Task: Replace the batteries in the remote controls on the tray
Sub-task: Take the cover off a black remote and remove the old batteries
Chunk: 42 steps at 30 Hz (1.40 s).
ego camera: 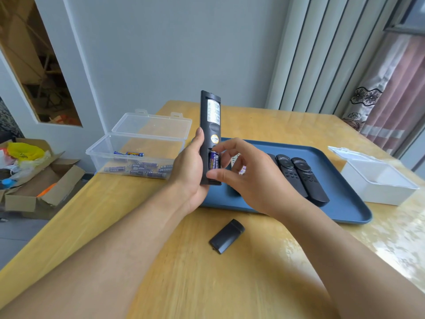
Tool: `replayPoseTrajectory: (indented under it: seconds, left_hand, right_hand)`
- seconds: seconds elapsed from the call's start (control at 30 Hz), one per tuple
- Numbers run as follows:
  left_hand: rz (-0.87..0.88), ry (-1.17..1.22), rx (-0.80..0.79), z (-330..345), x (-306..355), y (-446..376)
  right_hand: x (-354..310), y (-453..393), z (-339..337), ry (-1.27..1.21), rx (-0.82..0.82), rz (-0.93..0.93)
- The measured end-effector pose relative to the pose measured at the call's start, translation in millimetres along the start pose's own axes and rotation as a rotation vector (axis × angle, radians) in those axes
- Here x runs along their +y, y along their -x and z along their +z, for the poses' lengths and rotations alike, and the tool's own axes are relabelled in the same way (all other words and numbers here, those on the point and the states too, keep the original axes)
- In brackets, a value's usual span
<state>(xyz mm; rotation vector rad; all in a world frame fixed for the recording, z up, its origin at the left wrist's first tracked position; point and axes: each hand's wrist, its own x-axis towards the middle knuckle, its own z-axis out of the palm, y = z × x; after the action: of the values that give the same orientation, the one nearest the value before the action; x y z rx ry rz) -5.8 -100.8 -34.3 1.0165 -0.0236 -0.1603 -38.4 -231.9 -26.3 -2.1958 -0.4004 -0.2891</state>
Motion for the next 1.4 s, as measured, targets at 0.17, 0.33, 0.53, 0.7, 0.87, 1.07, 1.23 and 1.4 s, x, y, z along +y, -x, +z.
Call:
replayPoseTrajectory:
  seconds: [0.17, 0.33, 0.53, 0.7, 0.87, 1.07, 1.23, 1.4]
  left_hand:
    - [0.012, -0.035, -0.012, 2, -2, 0]
    - [0.046, 0.008, 0.033, -1, 2, -6]
    - [0.0, -0.025, -0.034, -1, 3, -5]
    - [-0.065, -0.062, -0.036, -3, 4, -4]
    - [-0.102, -0.067, -0.055, -4, 5, -3]
    - [-0.113, -0.081, 0.006, -1, 3, 1]
    - [-0.107, -0.088, 0.033, 3, -1, 4]
    - [-0.096, -0.049, 0.049, 2, 4, 2]
  right_hand:
    - [0, 0, 0, -0.178, -0.05, 0.073]
    - [-7, -2, -7, -0.509, 0.075, 0.111]
    - [-5, -3, -9, -0.684, -0.122, 0.371]
    - [0, 1, -7, 0.078, -0.044, -0.029]
    - [5, 1, -8, 0.208, -0.046, -0.137]
    - [4, 4, -11, 0.484, -0.049, -0.301]
    - [5, 6, -8, 0.589, 0.042, -0.416]
    - [6, 4, -4, 0.591, 0.097, -0.457]
